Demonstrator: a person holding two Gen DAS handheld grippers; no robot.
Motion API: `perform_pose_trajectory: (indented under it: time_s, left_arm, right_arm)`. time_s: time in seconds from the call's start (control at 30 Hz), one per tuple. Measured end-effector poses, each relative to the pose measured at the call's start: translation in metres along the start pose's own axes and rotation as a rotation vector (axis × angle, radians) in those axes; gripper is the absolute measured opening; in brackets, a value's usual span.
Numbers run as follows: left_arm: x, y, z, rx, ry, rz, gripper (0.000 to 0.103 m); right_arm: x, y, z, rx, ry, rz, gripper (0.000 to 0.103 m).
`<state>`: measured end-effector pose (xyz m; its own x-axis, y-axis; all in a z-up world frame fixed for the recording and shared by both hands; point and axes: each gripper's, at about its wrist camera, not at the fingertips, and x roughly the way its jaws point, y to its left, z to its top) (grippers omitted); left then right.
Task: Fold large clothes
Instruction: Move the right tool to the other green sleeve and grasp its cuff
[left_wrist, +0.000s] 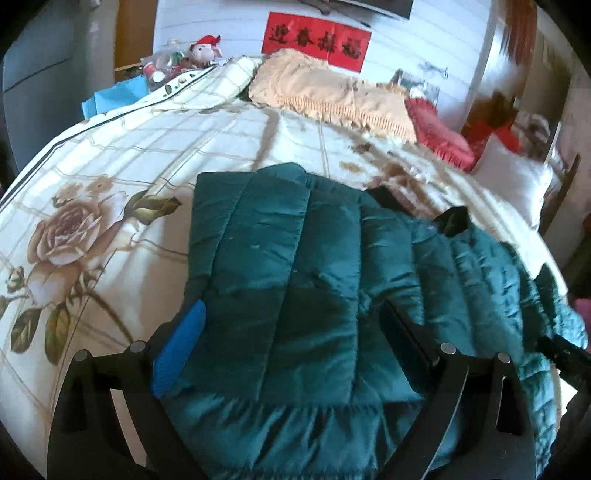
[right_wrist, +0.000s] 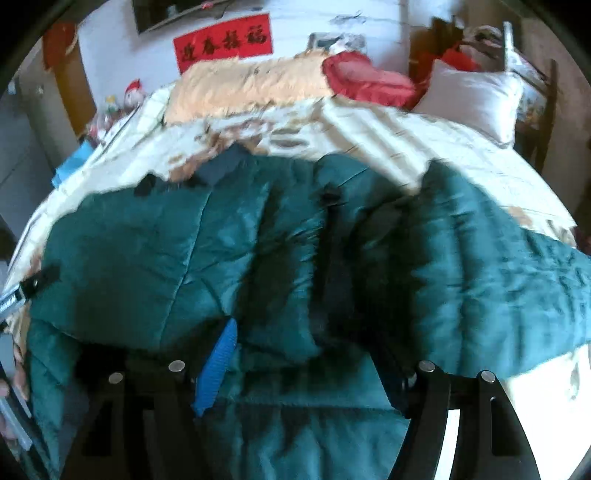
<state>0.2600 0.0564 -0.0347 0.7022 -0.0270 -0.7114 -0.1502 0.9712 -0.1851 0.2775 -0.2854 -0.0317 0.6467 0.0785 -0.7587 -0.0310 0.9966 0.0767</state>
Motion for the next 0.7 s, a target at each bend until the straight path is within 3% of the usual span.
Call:
perform_pose_trajectory:
  time_s: [0.3, 0.7]
  left_arm:
    - [-0.026, -0.007, -0.008, -0.039, -0.008, -0.053, 0.095]
    - [-0.021, -0.012, -0.039, -0.003, 0.022, -0.04, 0.095]
  right_arm:
    - [-0.057, -0.038, -0.001, 0.036, -0.088, -0.071, 0.078]
    - [-0.073, -0.106, -0.017, 0.124, -0.093, -0.164, 0.079]
